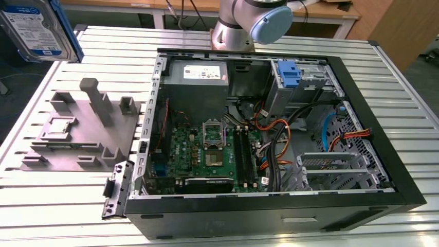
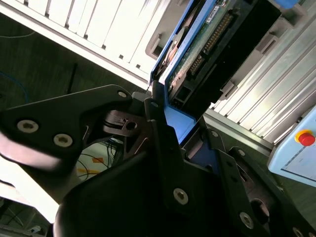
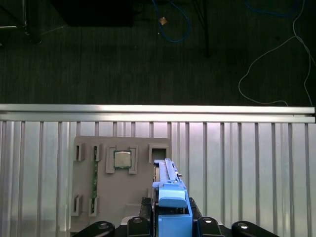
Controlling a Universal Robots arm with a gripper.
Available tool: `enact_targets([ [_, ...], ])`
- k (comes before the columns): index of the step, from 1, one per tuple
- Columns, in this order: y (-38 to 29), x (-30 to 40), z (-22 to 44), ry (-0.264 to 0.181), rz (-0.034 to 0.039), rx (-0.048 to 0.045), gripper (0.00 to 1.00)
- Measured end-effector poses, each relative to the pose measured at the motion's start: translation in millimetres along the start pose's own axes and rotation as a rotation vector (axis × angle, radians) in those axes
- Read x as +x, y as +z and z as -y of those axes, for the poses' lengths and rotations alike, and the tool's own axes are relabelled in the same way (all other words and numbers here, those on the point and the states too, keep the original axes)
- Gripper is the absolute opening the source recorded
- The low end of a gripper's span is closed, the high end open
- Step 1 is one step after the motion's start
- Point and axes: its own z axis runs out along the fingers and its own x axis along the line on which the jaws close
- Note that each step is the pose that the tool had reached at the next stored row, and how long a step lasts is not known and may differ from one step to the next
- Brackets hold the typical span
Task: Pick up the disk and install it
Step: 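Pick up the disk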
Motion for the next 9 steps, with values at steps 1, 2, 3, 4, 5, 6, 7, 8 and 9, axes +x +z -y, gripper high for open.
enact_targets([
  [1, -0.1, 0.0, 0.0, 0.000, 0.0000, -0.0002, 0.37],
  [2, -0.2, 0.0, 0.0, 0.000, -0.0001, -0.0003, 0.37],
  [3, -0.2, 0.0, 0.0, 0.000, 0.0000, -0.0001, 0.37],
  [4, -0.2, 0.0, 0.0, 0.000, 0.0000, -0.0002, 0.37],
  [5, -0.3, 0.0, 0.0, 0.000, -0.0001, -0.0002, 0.37],
  [6, -0.3, 0.0, 0.0, -0.002, -0.0001, -0.0003, 0.37],
  [7, -0.4, 0.0, 0.0, -0.008, -0.0004, -0.0008, 0.37],
  [8, -0.4, 0.0, 0.0, -0.018, -0.0007, -0.0012, 0.37],
  [9, -0.4, 0.0, 0.0, -0.025, -0.0008, -0.0016, 0.37],
])
